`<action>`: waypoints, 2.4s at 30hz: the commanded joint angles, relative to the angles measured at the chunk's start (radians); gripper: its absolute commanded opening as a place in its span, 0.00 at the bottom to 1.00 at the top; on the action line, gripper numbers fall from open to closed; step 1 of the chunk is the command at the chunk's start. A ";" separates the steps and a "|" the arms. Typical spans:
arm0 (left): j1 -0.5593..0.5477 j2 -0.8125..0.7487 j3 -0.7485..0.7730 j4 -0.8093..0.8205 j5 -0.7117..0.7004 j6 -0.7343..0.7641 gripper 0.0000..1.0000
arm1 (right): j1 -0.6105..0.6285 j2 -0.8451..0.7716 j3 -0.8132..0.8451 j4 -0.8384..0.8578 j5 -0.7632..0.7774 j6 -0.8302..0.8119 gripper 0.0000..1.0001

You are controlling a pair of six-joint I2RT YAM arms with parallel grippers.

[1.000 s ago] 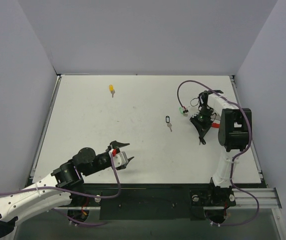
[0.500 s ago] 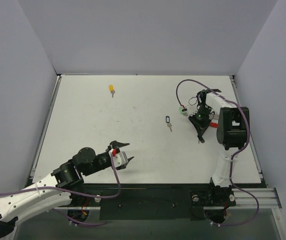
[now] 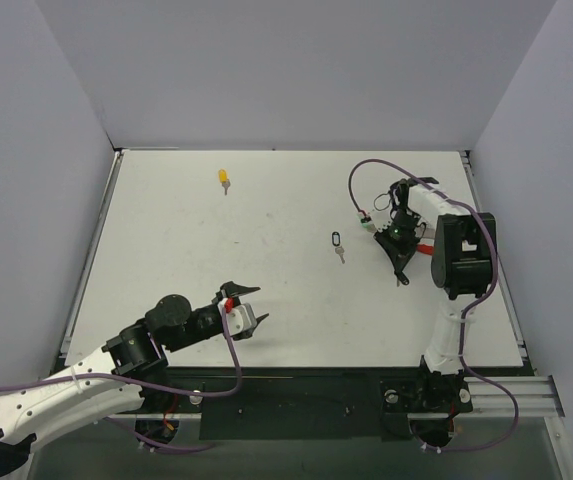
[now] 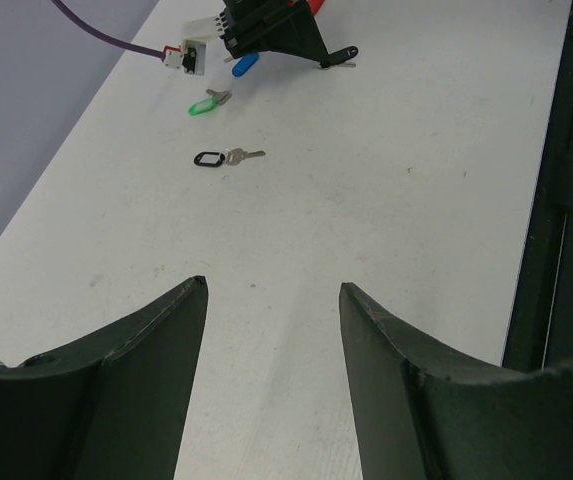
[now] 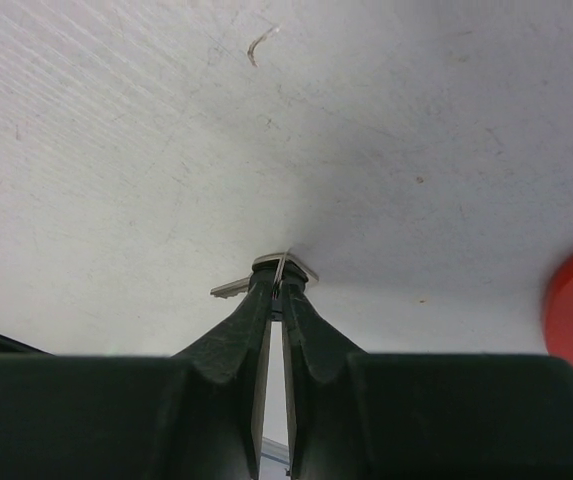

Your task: Put the keys on the keyring

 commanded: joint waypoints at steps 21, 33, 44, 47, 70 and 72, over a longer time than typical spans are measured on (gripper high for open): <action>0.064 -0.018 0.017 0.074 -0.003 -0.088 0.67 | -0.146 -0.329 -0.014 -0.039 -0.154 0.009 0.39; 0.381 0.148 0.179 -0.031 -0.020 -0.414 0.86 | -0.292 -0.240 -0.020 0.266 -0.155 0.357 0.57; 0.381 0.109 0.140 -0.013 -0.039 -0.334 0.87 | -0.295 -0.005 0.255 0.308 -0.106 0.548 0.46; 0.381 0.115 0.137 -0.009 -0.035 -0.323 0.87 | -0.294 0.083 0.373 0.224 -0.090 0.534 0.40; 0.407 0.148 0.126 0.008 -0.014 -0.303 0.86 | -0.297 0.255 0.533 0.145 -0.079 0.577 0.23; 0.407 0.145 0.126 0.010 -0.014 -0.302 0.86 | -0.297 0.262 0.539 0.141 -0.073 0.583 0.23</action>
